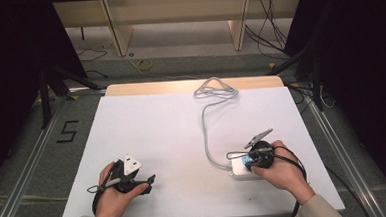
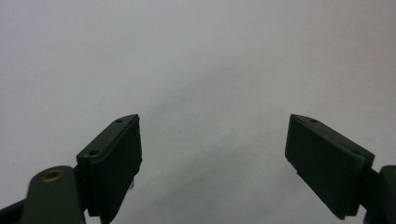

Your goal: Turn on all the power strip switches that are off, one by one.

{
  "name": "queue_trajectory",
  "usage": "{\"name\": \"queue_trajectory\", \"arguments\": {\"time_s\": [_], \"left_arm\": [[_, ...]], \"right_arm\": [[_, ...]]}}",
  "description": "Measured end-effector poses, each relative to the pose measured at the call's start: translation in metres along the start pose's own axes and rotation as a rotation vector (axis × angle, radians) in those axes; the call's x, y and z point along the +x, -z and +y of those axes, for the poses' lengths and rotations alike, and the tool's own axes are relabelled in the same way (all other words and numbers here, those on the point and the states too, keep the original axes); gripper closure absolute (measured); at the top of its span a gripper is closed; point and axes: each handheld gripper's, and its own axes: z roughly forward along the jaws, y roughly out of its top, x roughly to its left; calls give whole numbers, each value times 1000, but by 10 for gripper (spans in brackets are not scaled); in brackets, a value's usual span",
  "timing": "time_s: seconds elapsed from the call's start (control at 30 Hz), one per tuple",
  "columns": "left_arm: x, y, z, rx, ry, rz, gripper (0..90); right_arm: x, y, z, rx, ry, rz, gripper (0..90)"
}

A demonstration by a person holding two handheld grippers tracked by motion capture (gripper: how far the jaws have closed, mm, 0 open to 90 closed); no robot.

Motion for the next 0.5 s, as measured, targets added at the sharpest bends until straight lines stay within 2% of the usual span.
{"name": "queue_trajectory", "arguments": {"time_s": [0.2, 0.5], "left_arm": [[0, 0, 0, -1, 1, 2, 185], [0, 0, 0, 1, 2, 2, 185]], "right_arm": [[-1, 5, 1, -12, -6, -7, 900], [-6, 8, -2, -1, -20, -23, 900]]}}
